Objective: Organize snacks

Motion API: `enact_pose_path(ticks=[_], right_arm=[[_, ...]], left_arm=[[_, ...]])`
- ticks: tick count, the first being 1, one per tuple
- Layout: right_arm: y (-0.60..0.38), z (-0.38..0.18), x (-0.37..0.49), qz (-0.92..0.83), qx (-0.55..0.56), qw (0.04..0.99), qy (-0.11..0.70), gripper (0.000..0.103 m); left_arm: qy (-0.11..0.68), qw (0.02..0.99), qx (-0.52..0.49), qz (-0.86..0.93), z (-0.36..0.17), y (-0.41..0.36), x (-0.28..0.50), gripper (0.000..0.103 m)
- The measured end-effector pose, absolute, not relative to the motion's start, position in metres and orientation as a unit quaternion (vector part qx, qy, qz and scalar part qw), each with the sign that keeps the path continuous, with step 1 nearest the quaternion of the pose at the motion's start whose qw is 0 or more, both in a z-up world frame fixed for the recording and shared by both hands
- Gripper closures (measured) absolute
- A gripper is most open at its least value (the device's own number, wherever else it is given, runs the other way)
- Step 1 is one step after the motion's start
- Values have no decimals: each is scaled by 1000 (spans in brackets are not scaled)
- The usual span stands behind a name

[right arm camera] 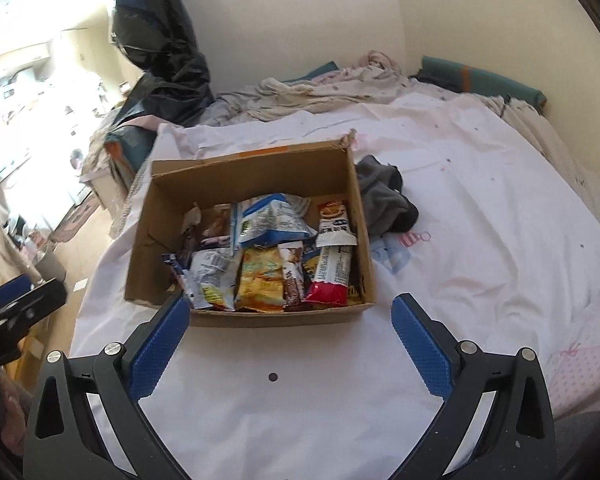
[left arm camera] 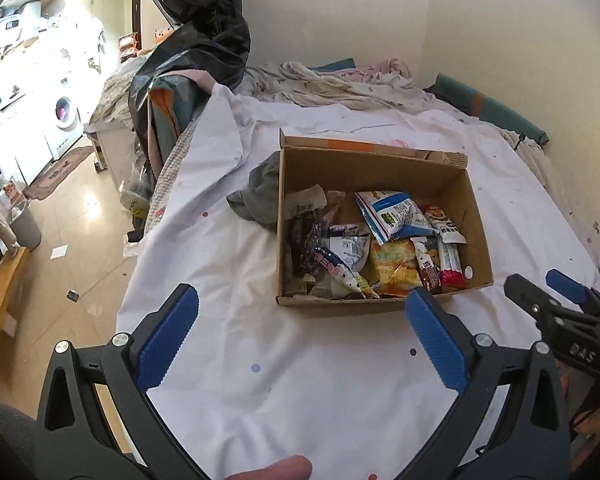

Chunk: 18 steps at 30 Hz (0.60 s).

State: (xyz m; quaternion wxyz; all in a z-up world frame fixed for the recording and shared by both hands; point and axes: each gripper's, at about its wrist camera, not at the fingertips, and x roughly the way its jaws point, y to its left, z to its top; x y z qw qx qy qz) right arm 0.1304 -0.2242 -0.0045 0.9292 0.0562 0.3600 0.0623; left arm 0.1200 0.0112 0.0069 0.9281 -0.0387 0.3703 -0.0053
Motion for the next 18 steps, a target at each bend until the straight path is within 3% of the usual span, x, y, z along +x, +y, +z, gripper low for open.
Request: enact_pose_path(ticks=[18], right_arm=[[-214,-9,130,70,34,929,363,0]], left_arm=[[379,924,-58,-2,1,16,124,0]])
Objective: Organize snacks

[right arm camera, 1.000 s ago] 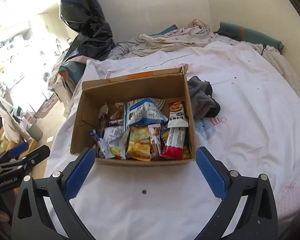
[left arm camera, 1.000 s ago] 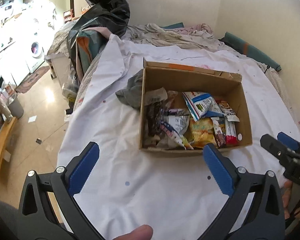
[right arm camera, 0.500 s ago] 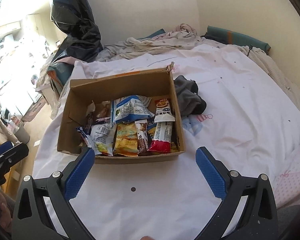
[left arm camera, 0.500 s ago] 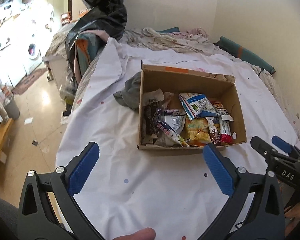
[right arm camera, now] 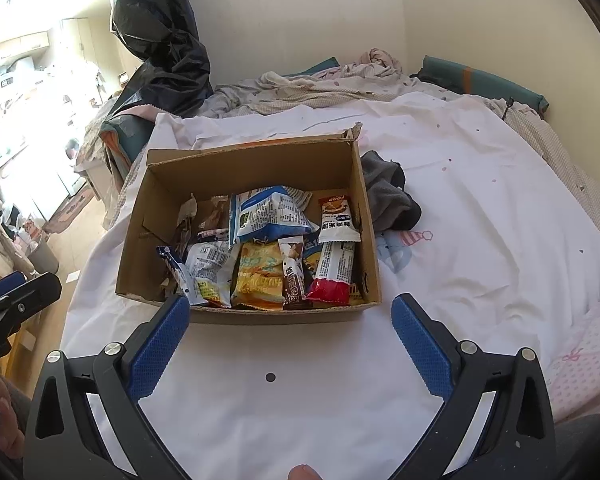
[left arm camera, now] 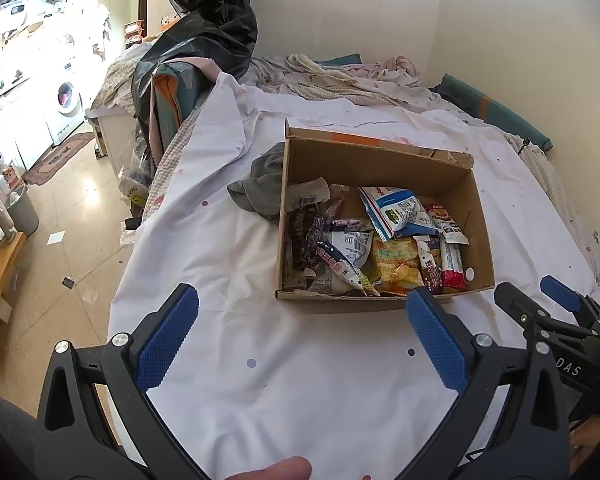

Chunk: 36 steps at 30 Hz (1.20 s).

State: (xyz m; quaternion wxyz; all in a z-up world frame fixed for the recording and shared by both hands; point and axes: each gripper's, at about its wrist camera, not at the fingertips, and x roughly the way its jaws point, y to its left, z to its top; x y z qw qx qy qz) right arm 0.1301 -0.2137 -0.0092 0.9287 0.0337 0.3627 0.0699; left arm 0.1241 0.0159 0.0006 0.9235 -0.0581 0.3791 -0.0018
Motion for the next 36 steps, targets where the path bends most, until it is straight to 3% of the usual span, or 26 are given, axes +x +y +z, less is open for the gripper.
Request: enact_pose_path(ticks=[36], right_arm=[[-214,-9,131,70,35,929,362,0]], left_arm=[[390,919,-57,-7,-5,13,124,0]])
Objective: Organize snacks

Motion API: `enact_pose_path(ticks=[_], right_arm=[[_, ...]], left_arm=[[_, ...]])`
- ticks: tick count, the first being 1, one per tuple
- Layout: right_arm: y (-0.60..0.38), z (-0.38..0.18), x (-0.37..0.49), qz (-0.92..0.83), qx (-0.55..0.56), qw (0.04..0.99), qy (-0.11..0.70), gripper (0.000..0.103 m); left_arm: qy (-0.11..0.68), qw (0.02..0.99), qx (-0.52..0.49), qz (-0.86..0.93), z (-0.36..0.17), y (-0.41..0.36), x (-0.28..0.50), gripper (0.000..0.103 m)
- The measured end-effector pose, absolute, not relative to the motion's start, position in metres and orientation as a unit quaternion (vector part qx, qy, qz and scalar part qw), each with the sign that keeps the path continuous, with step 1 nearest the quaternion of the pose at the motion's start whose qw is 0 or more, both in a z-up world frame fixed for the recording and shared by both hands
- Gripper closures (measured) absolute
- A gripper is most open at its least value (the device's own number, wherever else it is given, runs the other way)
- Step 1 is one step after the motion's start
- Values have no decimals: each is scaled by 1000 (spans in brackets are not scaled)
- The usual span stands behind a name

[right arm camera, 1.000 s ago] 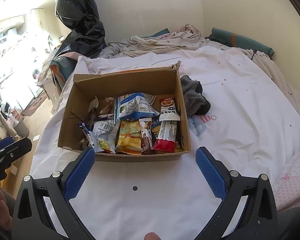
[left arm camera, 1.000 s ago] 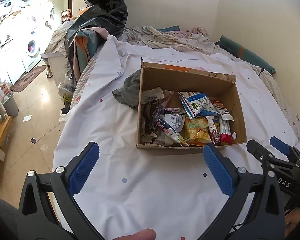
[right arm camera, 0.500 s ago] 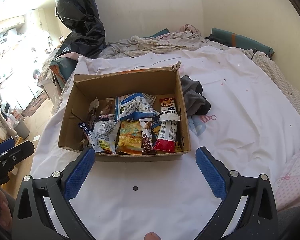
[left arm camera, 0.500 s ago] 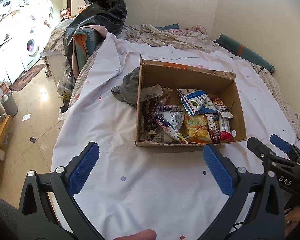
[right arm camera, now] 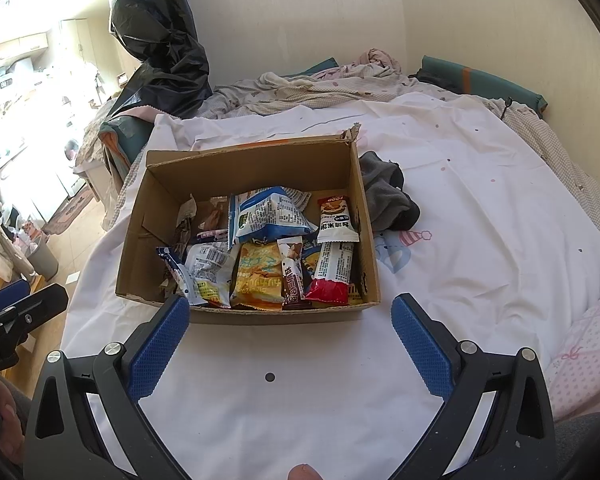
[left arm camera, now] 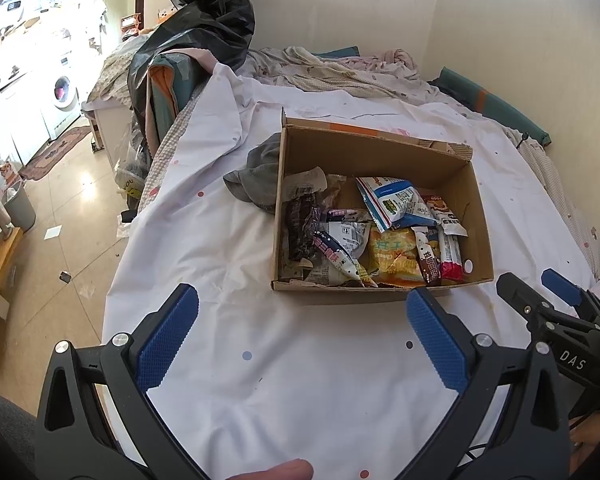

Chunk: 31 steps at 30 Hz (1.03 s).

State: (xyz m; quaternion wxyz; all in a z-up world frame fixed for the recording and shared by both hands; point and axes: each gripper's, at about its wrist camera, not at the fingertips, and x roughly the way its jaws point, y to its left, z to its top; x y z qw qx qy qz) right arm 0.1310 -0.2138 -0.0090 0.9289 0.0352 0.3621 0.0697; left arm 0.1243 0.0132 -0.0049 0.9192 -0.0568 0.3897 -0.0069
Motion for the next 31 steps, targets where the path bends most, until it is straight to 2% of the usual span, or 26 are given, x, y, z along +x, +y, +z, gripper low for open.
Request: enact_pose_path(ticks=[31], right_arm=[[-210,-6,126,76,40,929,360,0]], left_arm=[[395,917,-60,-8,-9,13,123,0]])
